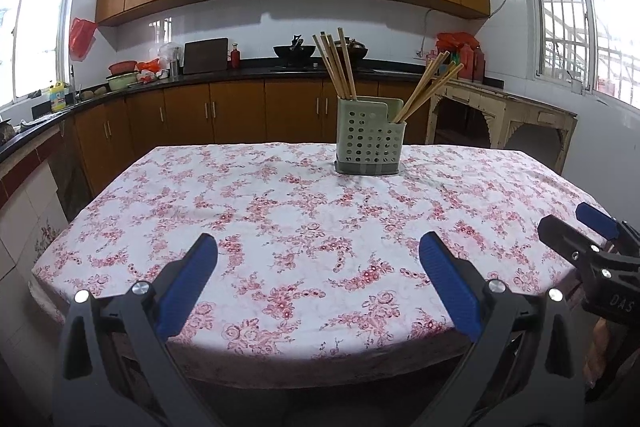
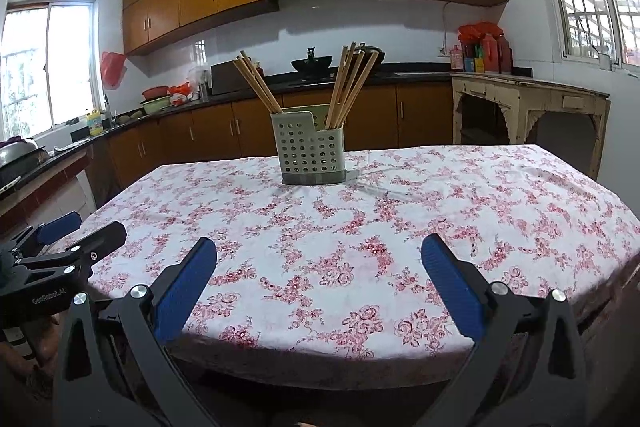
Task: Organize utensils
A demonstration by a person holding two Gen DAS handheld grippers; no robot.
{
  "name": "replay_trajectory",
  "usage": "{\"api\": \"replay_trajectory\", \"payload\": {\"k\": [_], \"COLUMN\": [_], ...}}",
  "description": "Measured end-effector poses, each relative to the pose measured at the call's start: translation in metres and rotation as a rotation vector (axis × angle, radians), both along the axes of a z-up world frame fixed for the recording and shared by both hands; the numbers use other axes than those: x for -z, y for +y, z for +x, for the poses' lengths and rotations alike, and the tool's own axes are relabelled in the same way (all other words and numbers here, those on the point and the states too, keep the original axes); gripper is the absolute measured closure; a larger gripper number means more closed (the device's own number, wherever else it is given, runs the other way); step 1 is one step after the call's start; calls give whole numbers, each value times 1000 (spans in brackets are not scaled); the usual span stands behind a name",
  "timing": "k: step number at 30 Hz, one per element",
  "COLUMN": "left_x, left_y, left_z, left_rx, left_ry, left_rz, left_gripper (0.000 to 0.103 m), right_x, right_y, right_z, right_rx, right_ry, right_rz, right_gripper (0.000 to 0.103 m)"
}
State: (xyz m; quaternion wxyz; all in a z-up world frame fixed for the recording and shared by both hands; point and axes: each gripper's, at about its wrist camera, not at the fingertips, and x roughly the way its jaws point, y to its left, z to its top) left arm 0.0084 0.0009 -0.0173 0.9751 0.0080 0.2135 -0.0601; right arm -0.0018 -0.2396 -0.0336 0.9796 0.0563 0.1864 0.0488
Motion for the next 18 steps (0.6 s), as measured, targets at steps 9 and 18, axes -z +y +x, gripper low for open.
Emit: {"api": "replay_trajectory", "payload": {"k": [9, 18], "left_x": [3, 4], "left_y": [-1, -2], "left_z": [3, 4], "left_rx": [-6, -10], "left_ry": [20, 28], "left_rz": [1, 2], "left_gripper": [4, 4], "right_x": [3, 3], "right_y": [-1, -1], "right_z": [2, 2], "right_rx": [4, 4], "right_ry": [22, 22], "right_rz": [16, 17], "right_gripper": [2, 2]}}
